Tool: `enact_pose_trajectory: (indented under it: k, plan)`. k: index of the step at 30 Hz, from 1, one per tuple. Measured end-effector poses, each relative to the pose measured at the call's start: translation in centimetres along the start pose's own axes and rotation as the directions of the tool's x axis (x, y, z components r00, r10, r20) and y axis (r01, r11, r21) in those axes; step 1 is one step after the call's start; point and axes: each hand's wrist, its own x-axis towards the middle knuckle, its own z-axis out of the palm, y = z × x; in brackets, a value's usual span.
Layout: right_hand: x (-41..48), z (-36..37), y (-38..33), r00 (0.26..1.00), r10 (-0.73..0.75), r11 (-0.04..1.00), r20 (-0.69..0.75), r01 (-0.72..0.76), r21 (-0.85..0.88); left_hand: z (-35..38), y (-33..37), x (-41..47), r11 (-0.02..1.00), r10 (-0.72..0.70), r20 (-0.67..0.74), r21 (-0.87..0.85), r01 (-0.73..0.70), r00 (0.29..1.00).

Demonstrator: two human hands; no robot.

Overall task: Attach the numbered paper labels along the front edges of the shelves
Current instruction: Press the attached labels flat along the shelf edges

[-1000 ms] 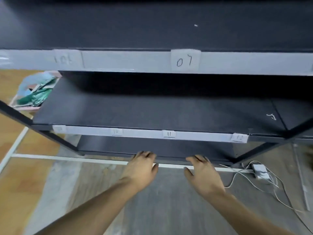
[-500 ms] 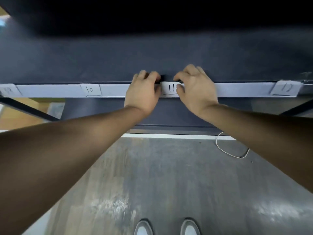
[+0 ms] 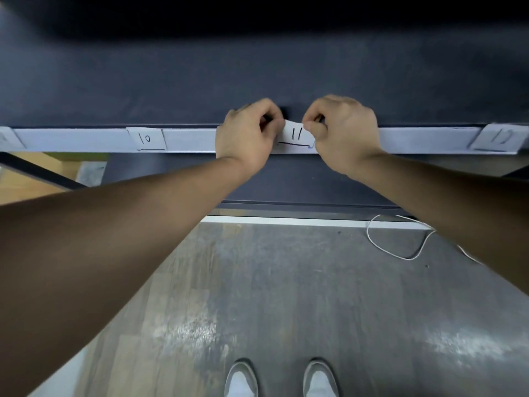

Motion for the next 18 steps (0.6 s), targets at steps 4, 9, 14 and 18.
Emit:
enact_pose_trajectory:
  k: [4,9,14,18]
  plan:
    - [0.2,-0.19,0.07,1.0,0.029,1.0,0.007,-0.029,0.006,0.3,-0.28,0.1,1.0,0.013,0.004,0.023,-0.013,1.0]
    - [0.1,-0.66,-0.06,0.998,-0.044,0.999,0.033,0.044,0.012,0.1,-0.73,0.25,0.999,0.042,0.03,0.007,-0.042,0.999]
    - [0.13,-0.82,-0.03,0.995,-0.081,0.997,0.052,0.081,-0.004,0.03,-0.9,0.29,0.999,0.045,0.046,0.027,-0.046,0.998]
    - [0.22,-0.51,0.03,0.994,-0.099,0.994,0.047,0.1,-0.033,-0.1,-0.68,0.23,0.998,0.044,0.057,0.044,-0.047,0.997]
